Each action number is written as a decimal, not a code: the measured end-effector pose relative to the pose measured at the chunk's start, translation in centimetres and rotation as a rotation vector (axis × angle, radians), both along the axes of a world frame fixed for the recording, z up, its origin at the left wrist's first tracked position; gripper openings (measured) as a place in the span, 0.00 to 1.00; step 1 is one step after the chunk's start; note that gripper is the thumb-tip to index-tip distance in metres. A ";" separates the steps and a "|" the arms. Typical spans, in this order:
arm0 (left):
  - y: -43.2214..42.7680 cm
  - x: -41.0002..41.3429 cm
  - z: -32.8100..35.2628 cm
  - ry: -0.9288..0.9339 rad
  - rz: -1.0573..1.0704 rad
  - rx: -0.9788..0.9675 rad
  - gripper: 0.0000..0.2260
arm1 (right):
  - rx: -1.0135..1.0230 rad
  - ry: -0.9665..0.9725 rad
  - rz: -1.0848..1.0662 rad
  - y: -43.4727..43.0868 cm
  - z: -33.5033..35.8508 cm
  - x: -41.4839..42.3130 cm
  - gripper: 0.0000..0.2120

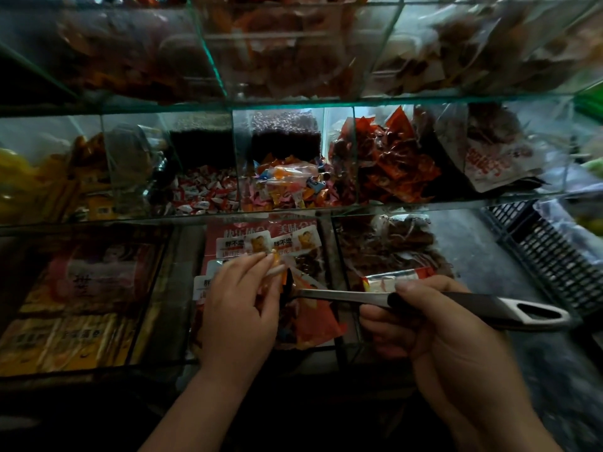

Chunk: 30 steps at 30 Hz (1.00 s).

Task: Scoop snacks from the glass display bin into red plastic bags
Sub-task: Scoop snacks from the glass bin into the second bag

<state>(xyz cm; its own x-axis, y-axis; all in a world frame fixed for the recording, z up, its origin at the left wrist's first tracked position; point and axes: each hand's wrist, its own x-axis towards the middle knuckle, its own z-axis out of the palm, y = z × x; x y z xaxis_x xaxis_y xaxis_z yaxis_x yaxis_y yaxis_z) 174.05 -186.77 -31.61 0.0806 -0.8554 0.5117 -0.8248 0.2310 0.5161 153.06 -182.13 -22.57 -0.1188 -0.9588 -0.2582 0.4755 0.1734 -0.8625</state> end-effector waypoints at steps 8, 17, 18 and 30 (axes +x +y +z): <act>-10.5 -0.8 5.8 -0.024 -0.089 -0.076 0.18 | -0.091 -0.126 -0.150 -5.9 3.5 0.7 0.08; -15.7 -0.6 7.1 0.440 -0.071 0.186 0.29 | -0.078 -0.044 -0.295 -16.7 1.8 6.5 0.06; -15.2 -0.5 6.9 0.498 -0.071 0.185 0.28 | -0.139 0.113 -0.280 -17.6 1.3 7.0 0.03; -8.7 1.5 5.1 0.729 -0.036 0.199 0.19 | -0.980 1.313 0.095 -17.7 -0.7 4.8 0.08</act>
